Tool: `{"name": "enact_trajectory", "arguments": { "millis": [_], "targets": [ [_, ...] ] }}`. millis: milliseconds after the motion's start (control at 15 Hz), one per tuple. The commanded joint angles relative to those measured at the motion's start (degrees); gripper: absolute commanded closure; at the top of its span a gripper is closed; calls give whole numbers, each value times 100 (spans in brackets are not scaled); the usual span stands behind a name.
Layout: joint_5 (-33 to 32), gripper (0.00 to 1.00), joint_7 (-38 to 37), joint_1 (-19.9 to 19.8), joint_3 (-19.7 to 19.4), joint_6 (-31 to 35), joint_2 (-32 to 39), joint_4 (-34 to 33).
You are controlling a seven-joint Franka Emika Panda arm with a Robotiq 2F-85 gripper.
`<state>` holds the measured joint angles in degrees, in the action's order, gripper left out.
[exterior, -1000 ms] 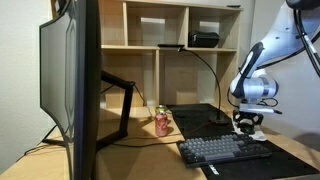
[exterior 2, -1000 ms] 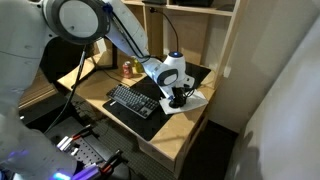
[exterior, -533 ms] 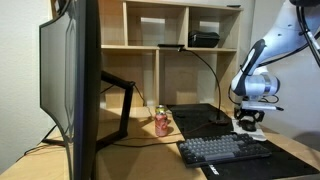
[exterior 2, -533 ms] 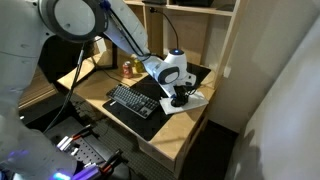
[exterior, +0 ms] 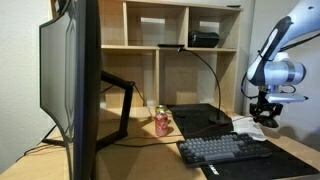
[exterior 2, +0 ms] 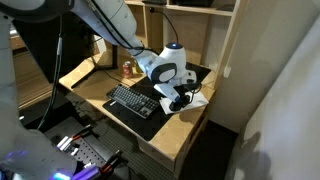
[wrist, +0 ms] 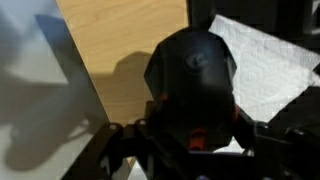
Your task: Move the mouse to the bottom of the table, the take the two cans and put them on the paper
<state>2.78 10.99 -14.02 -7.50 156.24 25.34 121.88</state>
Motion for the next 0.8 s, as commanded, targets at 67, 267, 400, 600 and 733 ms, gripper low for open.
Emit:
{"name": "enact_trajectory", "arguments": {
  "millis": [67,267,400,600,733],
  "targets": [
    [215,53,1086,-539,391,16,-673,1091],
    [646,53,1827,-889,643,-9,-901,1568],
    [898,53,2207,-1031,702,-19,-1024,1819],
    [1081,53,2422,-1053,621,6,-1066,2030],
    [1107,53,2471,-1046,571,-46,-1055,2107]
  ]
}}
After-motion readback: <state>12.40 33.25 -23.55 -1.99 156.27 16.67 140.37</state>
